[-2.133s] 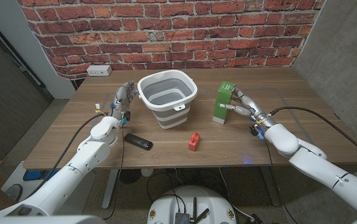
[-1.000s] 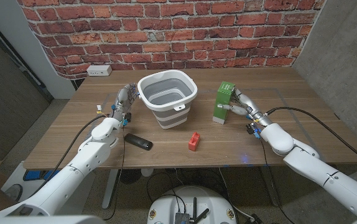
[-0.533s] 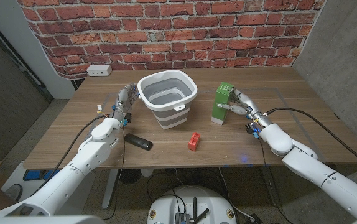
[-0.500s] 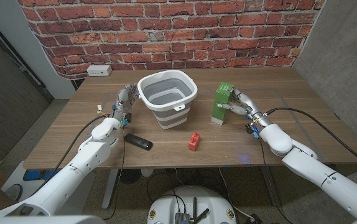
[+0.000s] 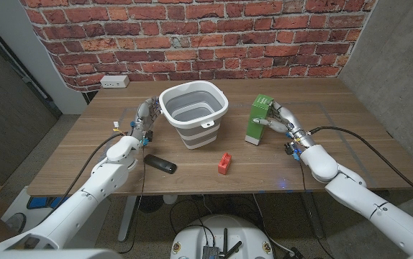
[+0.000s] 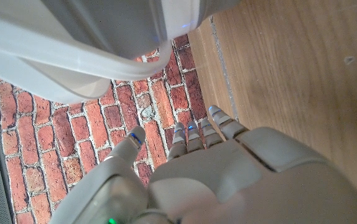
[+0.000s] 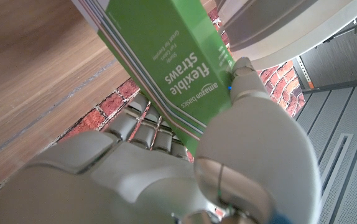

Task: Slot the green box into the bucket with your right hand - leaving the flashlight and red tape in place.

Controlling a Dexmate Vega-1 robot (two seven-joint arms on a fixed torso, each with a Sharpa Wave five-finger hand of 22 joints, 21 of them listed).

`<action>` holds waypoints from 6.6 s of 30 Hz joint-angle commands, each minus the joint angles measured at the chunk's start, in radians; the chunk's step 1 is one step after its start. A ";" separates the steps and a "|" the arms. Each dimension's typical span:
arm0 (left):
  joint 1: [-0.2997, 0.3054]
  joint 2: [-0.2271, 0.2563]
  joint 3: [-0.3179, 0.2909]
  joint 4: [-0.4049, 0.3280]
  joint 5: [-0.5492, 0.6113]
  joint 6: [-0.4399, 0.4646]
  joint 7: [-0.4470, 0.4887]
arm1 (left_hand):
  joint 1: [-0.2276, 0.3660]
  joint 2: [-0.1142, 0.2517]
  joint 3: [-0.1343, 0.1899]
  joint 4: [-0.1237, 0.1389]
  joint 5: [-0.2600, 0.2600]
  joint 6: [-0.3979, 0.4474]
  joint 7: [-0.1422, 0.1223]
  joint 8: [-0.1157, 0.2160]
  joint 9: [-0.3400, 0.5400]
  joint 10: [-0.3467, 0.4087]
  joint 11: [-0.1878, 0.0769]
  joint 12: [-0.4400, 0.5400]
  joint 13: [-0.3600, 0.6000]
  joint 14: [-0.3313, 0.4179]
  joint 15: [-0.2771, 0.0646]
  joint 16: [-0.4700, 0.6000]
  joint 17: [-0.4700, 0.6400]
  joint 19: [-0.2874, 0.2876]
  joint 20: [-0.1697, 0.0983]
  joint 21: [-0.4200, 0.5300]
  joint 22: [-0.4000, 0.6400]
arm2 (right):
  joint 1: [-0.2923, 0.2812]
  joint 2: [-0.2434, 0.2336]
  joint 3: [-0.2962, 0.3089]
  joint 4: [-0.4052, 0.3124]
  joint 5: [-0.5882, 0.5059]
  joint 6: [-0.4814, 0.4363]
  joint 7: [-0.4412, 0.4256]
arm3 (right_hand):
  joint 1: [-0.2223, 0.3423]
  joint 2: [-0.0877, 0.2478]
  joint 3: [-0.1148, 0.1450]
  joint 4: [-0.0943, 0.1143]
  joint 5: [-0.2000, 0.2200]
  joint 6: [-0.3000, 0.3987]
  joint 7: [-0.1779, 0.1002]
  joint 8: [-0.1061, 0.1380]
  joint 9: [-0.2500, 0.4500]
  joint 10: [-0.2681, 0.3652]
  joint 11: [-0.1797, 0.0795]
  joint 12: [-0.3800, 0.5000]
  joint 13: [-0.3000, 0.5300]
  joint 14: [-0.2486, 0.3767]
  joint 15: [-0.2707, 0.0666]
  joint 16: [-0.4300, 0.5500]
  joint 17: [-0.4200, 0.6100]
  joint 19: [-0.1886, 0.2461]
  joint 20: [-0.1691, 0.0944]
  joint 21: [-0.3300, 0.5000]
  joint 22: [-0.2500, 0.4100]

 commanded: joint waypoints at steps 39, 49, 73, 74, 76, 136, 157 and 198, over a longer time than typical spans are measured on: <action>0.021 -0.008 0.001 -0.017 0.007 -0.028 0.008 | -0.016 0.064 0.014 -0.004 0.000 0.015 0.002 0.004 0.004 0.009 0.008 0.000 0.003 0.004 -0.001 -0.005 0.000 0.004 -0.010 0.006 0.006 | -0.071 -0.062 0.158 -0.178 0.146 -0.011 0.061 | 0.020 0.016 -0.004 0.009 0.007 0.080 0.017 0.051 0.019 0.098 -0.005 0.043 0.050 0.082 -0.064 0.079 0.067 0.075 0.011 0.001 0.005; 0.018 -0.012 0.006 -0.014 0.009 -0.026 0.008 | -0.017 0.063 0.016 -0.007 0.000 0.017 0.002 0.004 0.004 0.009 0.008 0.000 0.003 0.005 0.000 -0.005 0.000 0.005 -0.011 0.006 0.006 | -0.075 -0.085 0.204 -0.229 0.186 -0.036 0.087 | 0.019 0.015 -0.010 0.008 0.011 0.110 0.019 0.068 0.022 0.123 -0.003 0.056 0.062 0.102 -0.066 0.101 0.086 0.095 0.014 0.001 0.005; 0.022 -0.016 0.014 -0.027 0.016 -0.026 0.014 | -0.019 0.063 0.022 -0.010 0.000 0.017 0.003 0.003 0.004 0.010 0.009 -0.001 0.004 0.004 0.003 -0.005 0.000 0.003 -0.011 0.006 0.006 | -0.029 -0.098 0.260 -0.297 0.279 -0.068 0.162 | 0.024 0.023 -0.012 0.008 0.023 0.158 0.014 0.096 0.030 0.177 -0.017 0.087 0.086 0.147 -0.086 0.131 0.113 0.137 0.008 0.004 0.006; 0.024 -0.015 0.014 -0.030 0.016 -0.024 0.016 | -0.019 0.063 0.022 -0.010 0.000 0.018 0.003 0.003 0.004 0.010 0.009 -0.001 0.004 0.004 0.003 -0.005 0.001 0.003 -0.011 0.006 0.006 | -0.022 -0.099 0.259 -0.296 0.285 -0.068 0.171 | 0.025 0.023 -0.011 0.008 0.023 0.159 0.012 0.096 0.030 0.177 -0.017 0.087 0.086 0.148 -0.084 0.131 0.113 0.137 0.009 0.004 0.006; 0.026 -0.016 0.013 -0.032 0.015 -0.026 0.015 | -0.020 0.063 0.022 -0.010 0.000 0.018 0.003 0.003 0.004 0.010 0.009 -0.001 0.004 0.004 0.003 -0.005 0.001 0.003 -0.011 0.006 0.006 | -0.009 -0.104 0.257 -0.297 0.293 -0.073 0.185 | 0.022 0.023 -0.012 0.010 0.024 0.158 0.012 0.096 0.031 0.177 -0.016 0.088 0.088 0.147 -0.085 0.131 0.114 0.137 0.009 0.003 0.006; -0.017 -0.009 0.022 0.010 0.027 -0.028 -0.022 | -0.023 0.065 0.025 -0.021 -0.002 0.020 0.005 0.002 0.005 0.006 0.011 -0.004 0.004 -0.009 0.003 -0.007 0.001 0.001 -0.012 0.006 0.006 | 0.643 0.113 -0.095 -0.007 0.393 -0.105 0.607 | 0.006 0.032 -0.013 0.012 0.042 0.174 0.005 0.111 0.040 0.186 -0.018 0.106 0.120 0.157 -0.084 0.128 0.132 0.141 0.011 -0.007 0.007; -0.031 -0.024 0.036 0.027 0.032 -0.034 -0.030 | -0.024 0.065 0.025 -0.024 -0.002 0.020 0.004 0.002 0.005 0.006 0.012 -0.003 0.004 -0.009 0.004 -0.005 0.001 0.001 -0.012 0.006 0.006 | 0.646 0.118 -0.162 -0.052 0.269 -0.198 0.543 | 0.002 0.031 -0.012 0.010 0.048 0.176 0.002 0.113 0.043 0.191 -0.022 0.113 0.130 0.164 -0.087 0.125 0.135 0.143 0.006 -0.008 0.008; -0.015 -0.048 0.032 0.058 0.031 -0.086 -0.033 | -0.026 0.066 0.025 -0.026 -0.002 0.020 0.004 0.002 0.005 0.006 0.010 -0.003 0.004 -0.009 0.004 -0.005 0.001 0.001 -0.013 0.006 0.006 | 0.637 0.181 -0.304 -0.115 0.095 -0.399 0.450 | 0.006 0.037 -0.005 0.006 0.056 0.195 -0.007 0.121 0.046 0.209 -0.029 0.122 0.134 0.182 -0.094 0.120 0.141 0.145 0.002 -0.009 0.008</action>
